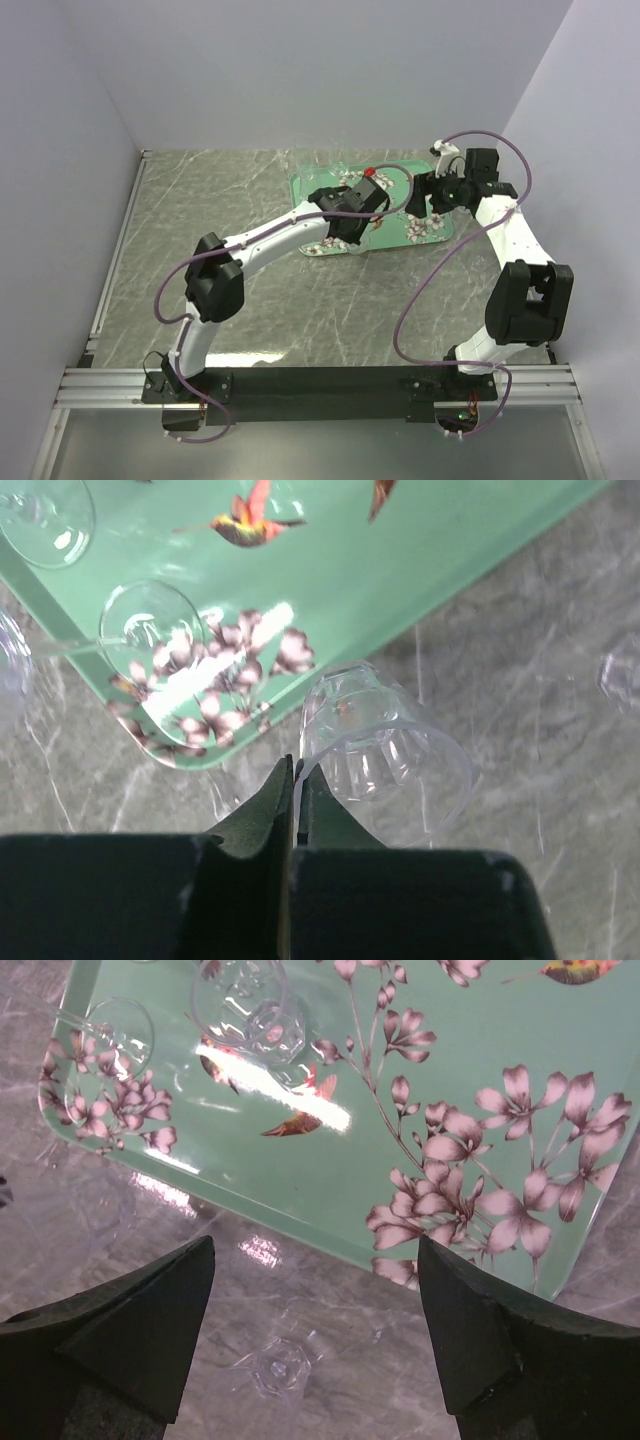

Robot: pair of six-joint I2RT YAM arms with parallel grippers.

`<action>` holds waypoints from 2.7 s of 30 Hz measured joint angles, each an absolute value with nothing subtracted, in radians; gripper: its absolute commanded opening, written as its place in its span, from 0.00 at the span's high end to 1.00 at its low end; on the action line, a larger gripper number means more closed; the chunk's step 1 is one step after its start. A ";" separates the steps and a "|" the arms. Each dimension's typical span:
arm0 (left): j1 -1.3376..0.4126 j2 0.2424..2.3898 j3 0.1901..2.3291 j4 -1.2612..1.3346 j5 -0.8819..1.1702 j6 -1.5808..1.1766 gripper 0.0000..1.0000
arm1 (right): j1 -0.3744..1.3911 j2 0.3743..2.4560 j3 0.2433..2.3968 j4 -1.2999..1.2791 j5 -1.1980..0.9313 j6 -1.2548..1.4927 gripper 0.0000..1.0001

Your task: Place the glasses into the tray

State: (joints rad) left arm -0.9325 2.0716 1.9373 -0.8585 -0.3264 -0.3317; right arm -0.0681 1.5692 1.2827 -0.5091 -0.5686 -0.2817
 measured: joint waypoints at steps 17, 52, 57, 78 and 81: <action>-0.842 2.252 2.110 -0.854 -0.358 -0.335 0.98 | -0.080 1.568 1.266 -0.508 -0.579 -0.278 0.12; -0.828 2.288 2.126 -0.842 -0.314 -0.337 0.64 | -0.091 1.525 1.252 -0.554 -0.629 -0.360 0.12; -0.828 2.265 2.133 -0.832 -0.311 -0.338 0.62 | -0.091 1.482 1.234 -0.593 -0.668 -0.436 0.12; -0.856 1.864 1.912 -0.661 -0.203 -0.324 0.36 | -0.093 1.387 1.173 -1.053 -0.844 -1.205 0.14; -0.865 1.748 1.808 -0.606 -0.184 -0.323 0.34 | -0.093 1.377 1.143 -1.075 -0.842 -1.272 0.17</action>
